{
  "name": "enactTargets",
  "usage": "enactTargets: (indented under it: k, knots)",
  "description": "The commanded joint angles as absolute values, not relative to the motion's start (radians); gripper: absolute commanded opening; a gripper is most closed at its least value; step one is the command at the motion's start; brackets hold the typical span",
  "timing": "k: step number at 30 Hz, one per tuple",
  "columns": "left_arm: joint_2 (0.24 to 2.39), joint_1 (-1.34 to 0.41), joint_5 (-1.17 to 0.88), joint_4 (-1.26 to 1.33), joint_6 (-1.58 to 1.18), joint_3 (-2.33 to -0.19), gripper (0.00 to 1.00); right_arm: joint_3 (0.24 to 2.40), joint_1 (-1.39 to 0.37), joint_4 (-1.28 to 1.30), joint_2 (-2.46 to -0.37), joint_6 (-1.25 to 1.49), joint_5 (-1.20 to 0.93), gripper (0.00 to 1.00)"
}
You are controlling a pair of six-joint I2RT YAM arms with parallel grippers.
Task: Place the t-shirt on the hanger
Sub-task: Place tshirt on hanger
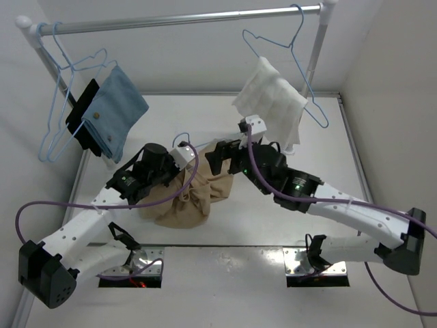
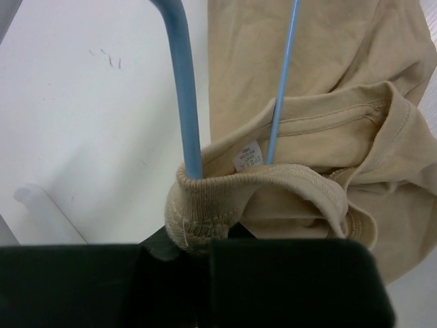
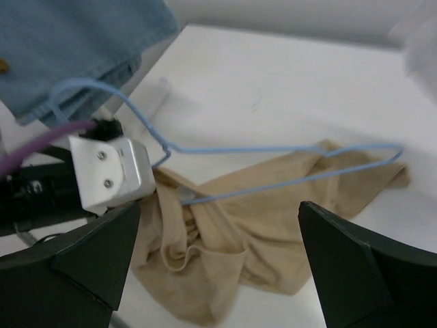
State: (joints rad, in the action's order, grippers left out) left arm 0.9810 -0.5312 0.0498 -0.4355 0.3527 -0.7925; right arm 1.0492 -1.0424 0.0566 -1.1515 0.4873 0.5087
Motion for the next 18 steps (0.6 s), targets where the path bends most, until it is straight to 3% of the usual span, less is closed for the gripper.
enactTargets:
  k: [1,5,9,18]
  knots:
    - [0.969,-0.532,0.057,-0.377,0.325,-0.813,0.0,0.961,-1.048,0.066,-1.235,0.694,0.445,0.99]
    - [0.969,-0.532,0.048,-0.377,0.314,-0.804,0.0,0.894,-1.048,-0.027,-1.321,0.87,0.433,0.97]
    - [0.969,-0.532,0.048,-0.377,0.305,-0.804,0.0,0.937,-1.048,-0.014,-1.448,0.925,0.443,0.86]
    - [0.942,-0.532,0.048,-0.377,0.305,-0.804,0.0,0.98,-1.029,-0.037,-1.595,1.039,0.474,0.84]
